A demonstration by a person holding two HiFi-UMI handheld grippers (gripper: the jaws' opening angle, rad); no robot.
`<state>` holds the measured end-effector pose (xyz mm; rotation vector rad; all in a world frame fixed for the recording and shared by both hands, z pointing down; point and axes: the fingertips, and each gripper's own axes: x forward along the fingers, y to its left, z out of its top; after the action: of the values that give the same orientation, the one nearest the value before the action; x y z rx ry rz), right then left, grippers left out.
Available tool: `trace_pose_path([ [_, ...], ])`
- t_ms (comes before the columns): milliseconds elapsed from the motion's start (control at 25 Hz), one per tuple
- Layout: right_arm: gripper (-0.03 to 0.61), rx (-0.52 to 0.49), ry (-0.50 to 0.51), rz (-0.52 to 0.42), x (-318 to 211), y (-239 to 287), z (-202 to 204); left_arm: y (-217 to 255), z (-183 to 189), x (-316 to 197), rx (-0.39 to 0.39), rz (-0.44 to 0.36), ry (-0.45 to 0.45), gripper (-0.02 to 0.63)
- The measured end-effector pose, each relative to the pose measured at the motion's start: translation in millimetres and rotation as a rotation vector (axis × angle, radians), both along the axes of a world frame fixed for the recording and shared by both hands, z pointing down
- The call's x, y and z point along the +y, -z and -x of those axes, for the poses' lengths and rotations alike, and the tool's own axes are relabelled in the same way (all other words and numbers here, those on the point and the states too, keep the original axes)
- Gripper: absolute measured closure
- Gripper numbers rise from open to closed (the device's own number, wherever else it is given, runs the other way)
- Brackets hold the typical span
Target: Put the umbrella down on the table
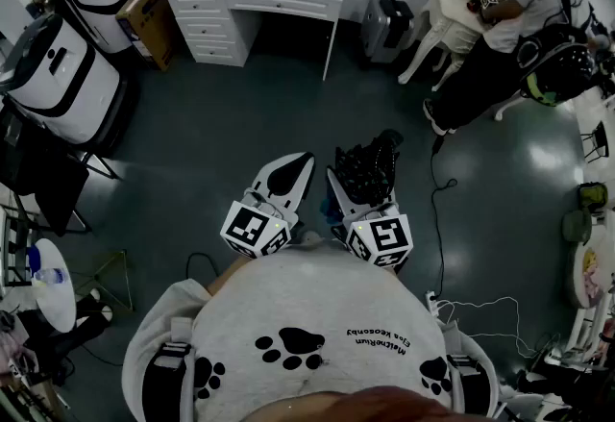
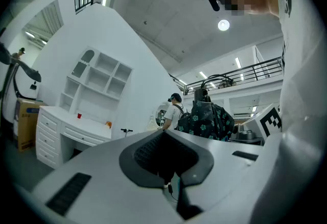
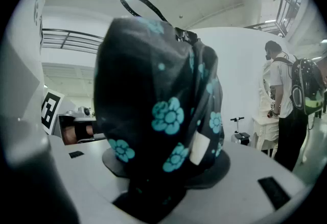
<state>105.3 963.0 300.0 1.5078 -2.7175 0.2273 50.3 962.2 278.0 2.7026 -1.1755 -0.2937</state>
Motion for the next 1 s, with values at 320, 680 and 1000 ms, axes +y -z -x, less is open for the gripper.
trace_pose_path([
  [320, 0.324, -0.024, 0.003, -0.008, -28, -2, -41, 0, -44, -28, -0.025, -0.019, -0.005, 0.597],
  [680, 0.324, -0.034, 0.013, 0.003, -49, -11, -43, -11, -41, -50, -0.039, 0.003, 0.040, 0.597],
  [1000, 0.324, -0.015, -0.029, -0.003, -124, -19, -45, -19, -36, -128, -0.019, -0.024, 0.027, 0.597],
])
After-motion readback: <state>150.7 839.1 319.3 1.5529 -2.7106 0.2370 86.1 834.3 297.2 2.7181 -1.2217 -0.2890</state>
